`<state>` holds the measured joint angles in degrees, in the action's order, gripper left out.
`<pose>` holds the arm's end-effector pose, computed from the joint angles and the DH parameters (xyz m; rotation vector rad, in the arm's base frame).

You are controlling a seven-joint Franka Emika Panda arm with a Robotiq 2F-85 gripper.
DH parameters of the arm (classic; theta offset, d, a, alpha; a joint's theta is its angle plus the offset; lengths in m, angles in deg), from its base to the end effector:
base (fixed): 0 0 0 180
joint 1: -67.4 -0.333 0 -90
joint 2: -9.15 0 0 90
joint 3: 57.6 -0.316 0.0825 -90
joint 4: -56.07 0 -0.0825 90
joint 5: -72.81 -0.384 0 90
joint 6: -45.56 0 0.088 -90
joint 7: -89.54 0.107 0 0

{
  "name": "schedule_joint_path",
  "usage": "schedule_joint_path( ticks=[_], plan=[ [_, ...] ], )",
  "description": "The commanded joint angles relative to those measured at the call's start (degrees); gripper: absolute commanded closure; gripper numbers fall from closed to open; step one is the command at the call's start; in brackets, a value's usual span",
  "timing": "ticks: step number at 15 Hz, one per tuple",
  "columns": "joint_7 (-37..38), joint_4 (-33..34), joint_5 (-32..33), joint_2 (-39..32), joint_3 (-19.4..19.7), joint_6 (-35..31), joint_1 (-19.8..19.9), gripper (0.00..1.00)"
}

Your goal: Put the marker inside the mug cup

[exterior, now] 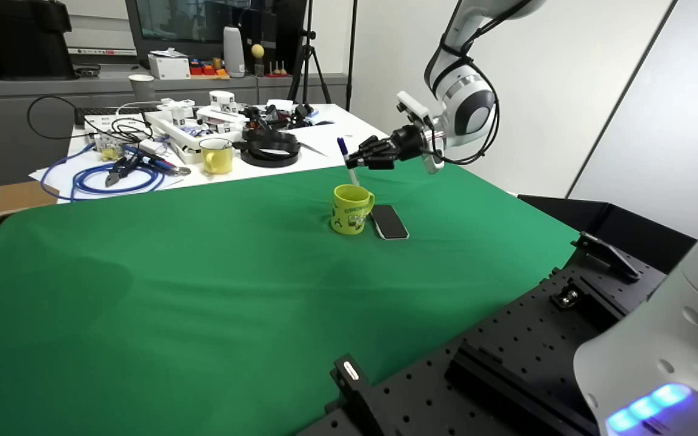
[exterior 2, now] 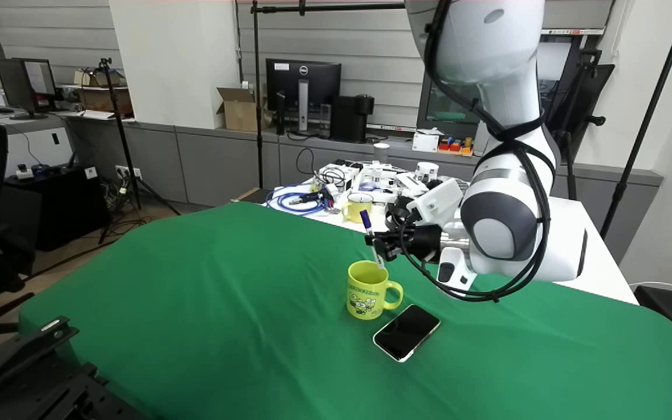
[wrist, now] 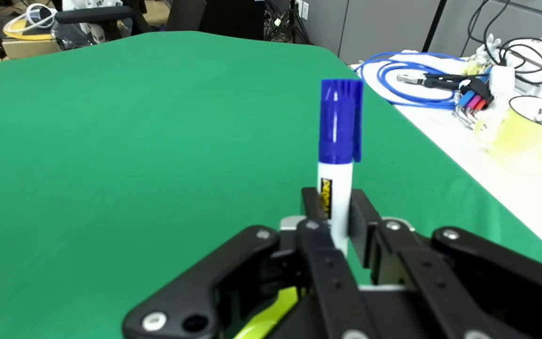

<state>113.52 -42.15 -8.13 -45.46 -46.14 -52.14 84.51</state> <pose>0.5586 -0.1956 0.0419 -1.2078 1.6031 0.7780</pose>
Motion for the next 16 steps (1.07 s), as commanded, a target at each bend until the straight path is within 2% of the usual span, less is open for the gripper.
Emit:
schedule_joint_path(
  ticks=[1, 4, 5, 6, 8, 16],
  plan=[
    [4.1, 5.4, -0.9, -4.7, -0.5, -0.7, 0.3, 0.95],
    [5.6, 7.2, -0.8, -6.9, -0.8, -1.5, 0.3, 0.95],
    [6.1, 7.3, -0.6, -6.9, -0.9, -1.8, 0.1, 0.89],
    [6.1, 7.0, -0.4, -6.3, -0.9, -2.0, -0.2, 0.56],
    [5.1, 5.2, -0.4, -3.6, -1.0, -2.3, -0.8, 0.55],
    [-1.3, -10.5, 0.5, 16.9, -0.8, -2.5, -4.5, 0.02]
  ],
)
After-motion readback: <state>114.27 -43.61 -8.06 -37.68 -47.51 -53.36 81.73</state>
